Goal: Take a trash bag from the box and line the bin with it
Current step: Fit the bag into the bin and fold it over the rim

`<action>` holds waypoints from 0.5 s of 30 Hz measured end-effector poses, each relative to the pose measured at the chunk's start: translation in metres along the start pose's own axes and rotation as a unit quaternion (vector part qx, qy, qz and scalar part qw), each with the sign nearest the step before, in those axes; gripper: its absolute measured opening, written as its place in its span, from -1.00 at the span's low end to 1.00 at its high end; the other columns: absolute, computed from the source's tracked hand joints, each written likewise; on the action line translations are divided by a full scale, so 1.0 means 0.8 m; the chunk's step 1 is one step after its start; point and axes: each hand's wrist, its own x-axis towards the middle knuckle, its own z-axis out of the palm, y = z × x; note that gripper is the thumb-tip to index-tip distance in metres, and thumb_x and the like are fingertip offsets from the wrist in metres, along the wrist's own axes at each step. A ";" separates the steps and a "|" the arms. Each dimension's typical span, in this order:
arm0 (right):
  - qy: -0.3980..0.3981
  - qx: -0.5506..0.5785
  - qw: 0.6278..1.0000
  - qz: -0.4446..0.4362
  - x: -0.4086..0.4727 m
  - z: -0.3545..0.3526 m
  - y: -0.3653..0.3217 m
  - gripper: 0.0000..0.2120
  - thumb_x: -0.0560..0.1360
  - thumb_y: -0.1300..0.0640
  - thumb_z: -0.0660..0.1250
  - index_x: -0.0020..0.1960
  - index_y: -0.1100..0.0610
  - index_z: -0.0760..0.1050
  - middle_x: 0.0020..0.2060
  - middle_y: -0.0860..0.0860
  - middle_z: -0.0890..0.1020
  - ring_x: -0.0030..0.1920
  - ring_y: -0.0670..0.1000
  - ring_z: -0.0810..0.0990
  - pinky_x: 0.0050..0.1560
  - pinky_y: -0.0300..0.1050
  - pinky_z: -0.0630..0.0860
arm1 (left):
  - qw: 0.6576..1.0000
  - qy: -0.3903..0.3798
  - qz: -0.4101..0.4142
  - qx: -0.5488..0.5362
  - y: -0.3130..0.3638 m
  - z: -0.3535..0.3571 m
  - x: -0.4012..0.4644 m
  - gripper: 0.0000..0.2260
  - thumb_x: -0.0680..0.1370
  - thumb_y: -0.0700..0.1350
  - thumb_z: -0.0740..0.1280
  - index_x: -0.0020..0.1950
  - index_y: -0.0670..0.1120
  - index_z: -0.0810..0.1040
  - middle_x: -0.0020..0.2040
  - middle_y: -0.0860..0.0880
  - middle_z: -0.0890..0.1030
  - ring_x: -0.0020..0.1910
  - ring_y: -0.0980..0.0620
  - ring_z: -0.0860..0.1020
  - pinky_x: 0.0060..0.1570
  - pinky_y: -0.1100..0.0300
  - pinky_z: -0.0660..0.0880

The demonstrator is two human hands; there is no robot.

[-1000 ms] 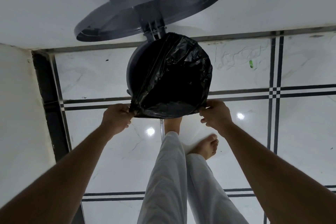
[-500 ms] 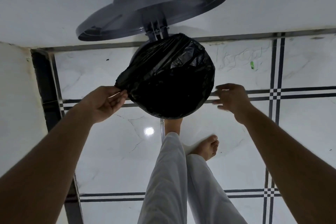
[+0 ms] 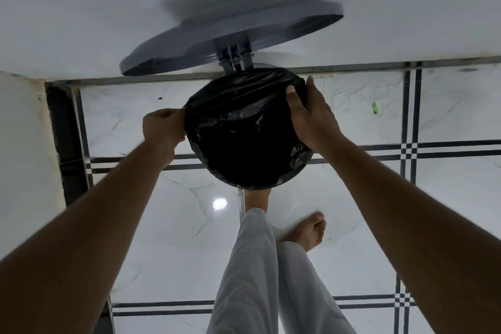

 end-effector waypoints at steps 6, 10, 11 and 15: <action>-0.005 0.040 0.996 0.084 0.036 -0.007 0.010 0.00 0.51 -0.58 -0.25 0.73 -0.04 0.24 0.65 0.11 0.44 0.63 0.27 0.39 0.62 0.36 0.24 | 0.999 -0.011 -0.039 0.009 0.000 0.015 0.015 -0.86 0.47 -0.22 0.47 -0.19 -0.05 0.55 -0.31 -0.10 0.48 -0.36 -0.03 0.40 -0.30 0.15 0.49; 0.140 -0.018 0.990 -0.016 0.011 -0.014 -0.007 -0.34 0.76 -0.28 0.08 0.67 0.16 0.33 0.57 0.19 0.48 0.55 0.28 0.43 0.50 0.25 0.38 | 0.999 -0.004 -0.027 -0.041 0.005 0.013 0.016 -0.77 0.38 -0.10 0.30 0.00 -0.12 0.57 -0.13 -0.14 0.58 -0.19 -0.12 0.56 -0.12 0.08 0.53; 0.189 -0.031 0.979 -0.065 0.002 -0.013 -0.009 -0.42 0.77 -0.21 0.15 0.60 0.18 0.40 0.49 0.18 0.53 0.47 0.26 0.48 0.42 0.21 0.43 | 0.999 0.043 0.027 -0.013 0.002 0.013 0.009 -0.84 0.41 -0.08 0.32 -0.07 -0.12 0.56 -0.18 -0.12 0.54 -0.21 -0.12 0.54 -0.13 0.08 0.50; 0.200 -0.100 0.958 -0.177 -0.019 0.010 -0.008 -0.51 0.77 -0.14 0.17 0.54 0.16 0.46 0.46 0.12 0.58 0.45 0.19 0.52 0.43 0.17 0.46 | 0.948 0.088 0.282 0.121 -0.026 0.022 -0.048 -0.86 0.66 0.01 0.31 0.12 -0.02 0.59 0.12 0.02 0.63 0.03 0.07 0.58 0.08 0.21 0.47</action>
